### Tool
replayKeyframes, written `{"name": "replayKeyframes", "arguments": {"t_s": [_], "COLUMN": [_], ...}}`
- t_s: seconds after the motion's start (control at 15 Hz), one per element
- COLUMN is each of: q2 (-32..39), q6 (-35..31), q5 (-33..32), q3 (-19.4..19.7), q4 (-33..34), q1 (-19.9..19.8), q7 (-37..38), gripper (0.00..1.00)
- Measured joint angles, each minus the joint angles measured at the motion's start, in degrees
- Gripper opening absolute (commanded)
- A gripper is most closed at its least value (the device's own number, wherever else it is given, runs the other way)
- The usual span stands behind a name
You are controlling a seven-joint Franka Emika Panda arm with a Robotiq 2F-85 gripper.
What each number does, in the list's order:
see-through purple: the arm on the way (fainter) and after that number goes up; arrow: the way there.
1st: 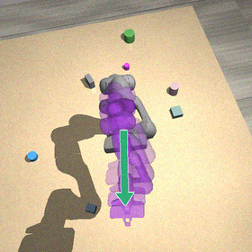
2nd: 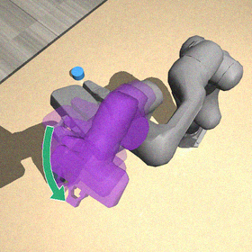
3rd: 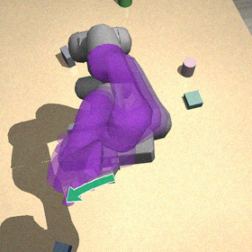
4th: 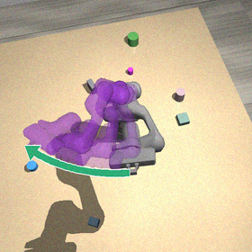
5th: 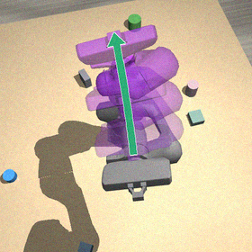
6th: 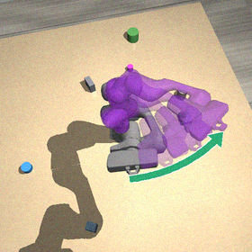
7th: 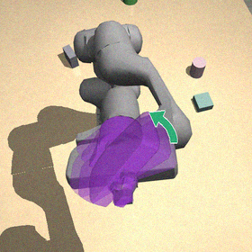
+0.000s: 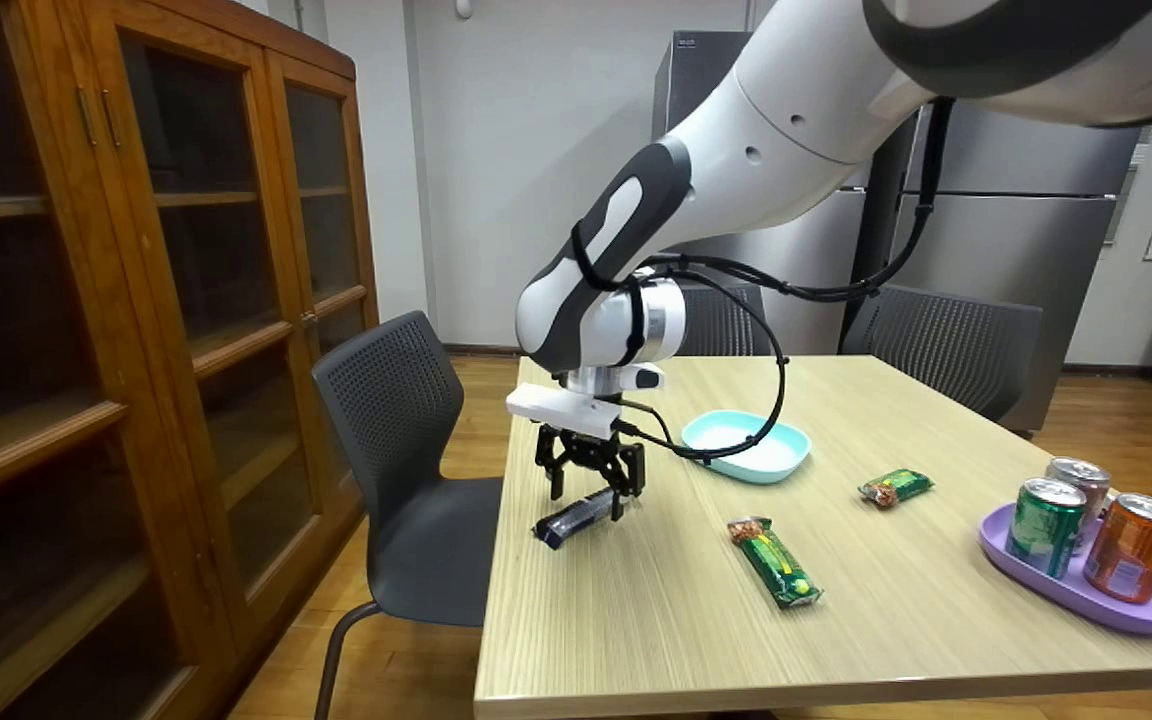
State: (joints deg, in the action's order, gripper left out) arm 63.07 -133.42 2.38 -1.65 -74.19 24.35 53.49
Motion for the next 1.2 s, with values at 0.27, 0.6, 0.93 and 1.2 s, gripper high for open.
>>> {"name": "replayKeyframes", "arguments": {"t_s": [0.27,0.6,0.93,1.2], "q2": [2.2,2.9,2.7,1.1], "q6": [0.0,0.1,0.1,0.1], "q5": [0.0,0.0,0.0,0.0], "q3": [0.0,0.1,0.1,0.2], "q4": [3.3,5.7,7.6,7.7], "q1": [0.0,0.0,-0.3,-1.2], "q7": [0.6,1.1,1.1,0.8], "gripper": [0.49,0.12,0.06,0.06]}}
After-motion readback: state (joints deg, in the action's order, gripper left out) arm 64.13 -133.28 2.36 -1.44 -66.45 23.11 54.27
